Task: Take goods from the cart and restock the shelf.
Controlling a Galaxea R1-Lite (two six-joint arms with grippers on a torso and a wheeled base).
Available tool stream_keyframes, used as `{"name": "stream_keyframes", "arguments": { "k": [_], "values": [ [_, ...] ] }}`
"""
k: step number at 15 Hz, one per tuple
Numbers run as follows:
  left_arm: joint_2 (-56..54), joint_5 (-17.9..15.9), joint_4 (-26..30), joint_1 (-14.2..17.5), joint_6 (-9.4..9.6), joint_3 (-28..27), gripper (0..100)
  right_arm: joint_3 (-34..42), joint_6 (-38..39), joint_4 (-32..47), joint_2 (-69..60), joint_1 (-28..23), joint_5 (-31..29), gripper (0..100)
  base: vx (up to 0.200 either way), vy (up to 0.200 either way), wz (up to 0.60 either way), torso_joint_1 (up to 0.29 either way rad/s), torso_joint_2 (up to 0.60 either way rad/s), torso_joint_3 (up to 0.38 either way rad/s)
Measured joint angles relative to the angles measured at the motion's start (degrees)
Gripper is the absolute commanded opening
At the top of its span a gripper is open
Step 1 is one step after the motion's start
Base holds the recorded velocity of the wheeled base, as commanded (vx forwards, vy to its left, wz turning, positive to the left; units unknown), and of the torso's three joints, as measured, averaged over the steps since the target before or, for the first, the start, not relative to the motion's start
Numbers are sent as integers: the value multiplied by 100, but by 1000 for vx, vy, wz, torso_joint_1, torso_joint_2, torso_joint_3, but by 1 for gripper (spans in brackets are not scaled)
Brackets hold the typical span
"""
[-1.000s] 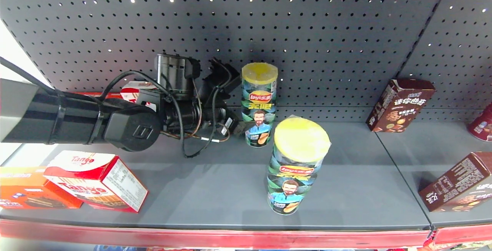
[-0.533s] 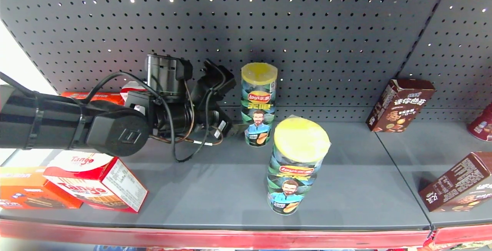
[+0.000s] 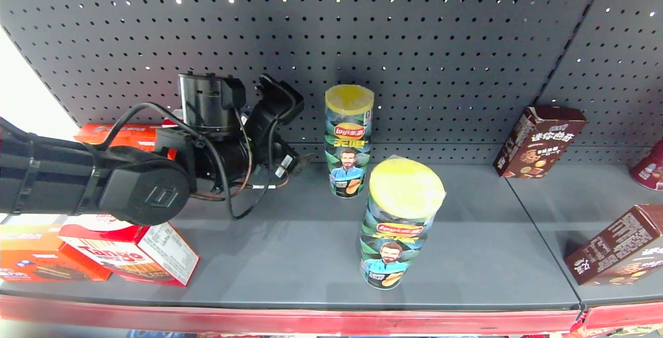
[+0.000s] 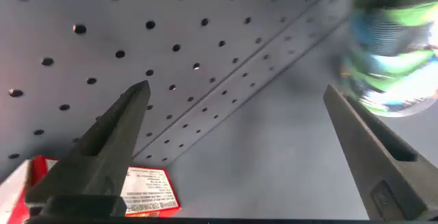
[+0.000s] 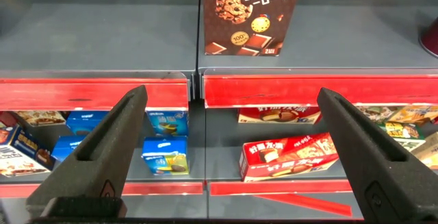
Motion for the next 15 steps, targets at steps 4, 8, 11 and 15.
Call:
{"name": "stream_keyframes", "arguments": {
  "k": [4, 8, 11, 15],
  "values": [
    [154, 0, -32, -205, -13, 20, 100, 0, 1, 0, 0, -2, 0, 100, 0, 0, 0, 0, 0, 0],
    [254, -2, -43, -299, -11, -9, 100, 0, 4, 0, 0, 2, -1, 100, 0, 0, 0, 0, 0, 0],
    [302, -13, -46, -319, -11, -24, 100, 0, 0, 0, 0, 2, 0, 100, 0, 0, 0, 0, 0, 0],
    [369, -18, -40, -343, -16, -105, 100, 0, 0, 0, 0, -2, 0, 100, 0, 0, 0, 0, 0, 0]
  ]
}}
